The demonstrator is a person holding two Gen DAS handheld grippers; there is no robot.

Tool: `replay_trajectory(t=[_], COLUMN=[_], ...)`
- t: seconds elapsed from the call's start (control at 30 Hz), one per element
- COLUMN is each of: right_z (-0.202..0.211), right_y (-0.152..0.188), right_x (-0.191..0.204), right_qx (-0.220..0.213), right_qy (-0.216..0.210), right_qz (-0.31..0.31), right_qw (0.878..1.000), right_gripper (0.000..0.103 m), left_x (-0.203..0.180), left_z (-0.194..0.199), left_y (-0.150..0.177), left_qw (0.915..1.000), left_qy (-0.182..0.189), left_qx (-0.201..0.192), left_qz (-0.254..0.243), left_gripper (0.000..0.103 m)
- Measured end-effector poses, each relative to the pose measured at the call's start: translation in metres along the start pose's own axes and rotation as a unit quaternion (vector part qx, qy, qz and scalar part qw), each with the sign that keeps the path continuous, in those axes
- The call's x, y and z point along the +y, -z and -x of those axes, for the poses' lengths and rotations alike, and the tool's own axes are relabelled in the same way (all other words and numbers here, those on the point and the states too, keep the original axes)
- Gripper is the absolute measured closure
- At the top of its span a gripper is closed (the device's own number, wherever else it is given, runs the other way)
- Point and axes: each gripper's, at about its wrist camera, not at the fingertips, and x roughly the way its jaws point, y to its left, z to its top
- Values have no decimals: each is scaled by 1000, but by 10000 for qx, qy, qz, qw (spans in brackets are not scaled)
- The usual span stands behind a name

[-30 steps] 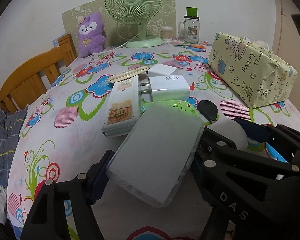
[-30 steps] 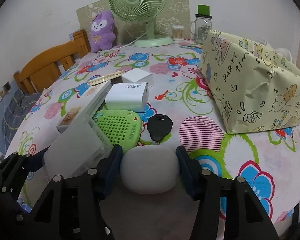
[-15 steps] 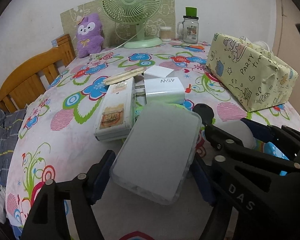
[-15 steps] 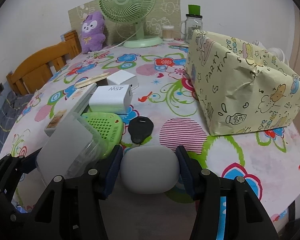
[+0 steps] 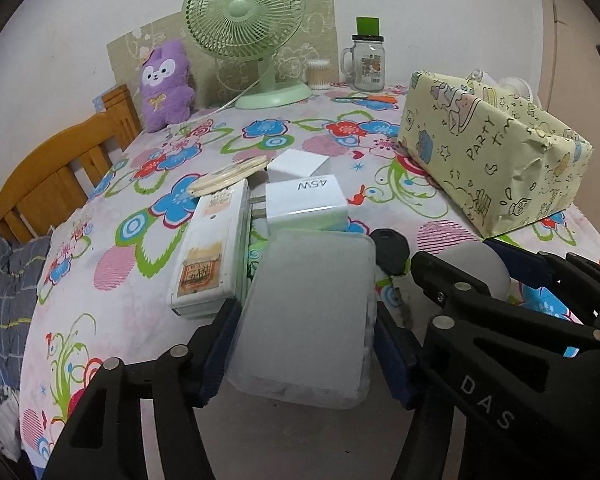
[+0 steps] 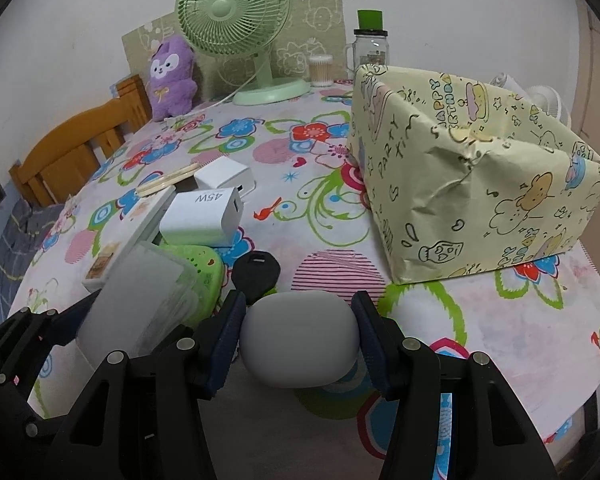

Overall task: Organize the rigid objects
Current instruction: 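Grasp the white egg-shaped object with the right tool while the left tool grasps the translucent container, then lift both held objects and carry them over the yellow gift box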

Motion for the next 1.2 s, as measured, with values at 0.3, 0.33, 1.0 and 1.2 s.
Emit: replay_trajectory(t=[0.3, 0.33, 1.0, 1.2], right_z=[15, 17, 55, 72], right_y=[-4, -5, -26, -39], right_x=[-3, -4, -9, -11], right_qx=[-144, -163, -491, -650], right_qy=[-24, -37, -115, -125], right_qz=[-8, -12, 37, 126], right_qw=[9999, 9999, 9987, 9977], right_gripper=[45, 45, 45, 45], left_x=[-5, -5, -15, -17], left_z=[15, 16, 53, 69], left_y=[-4, -5, -25, -38], left_qw=[9999, 9999, 9988, 9976], left_qy=[20, 46, -143, -221], left_qx=[-126, -138, -469, -637], left_qz=[39, 57, 96, 173], left_gripper=[41, 41, 42, 42])
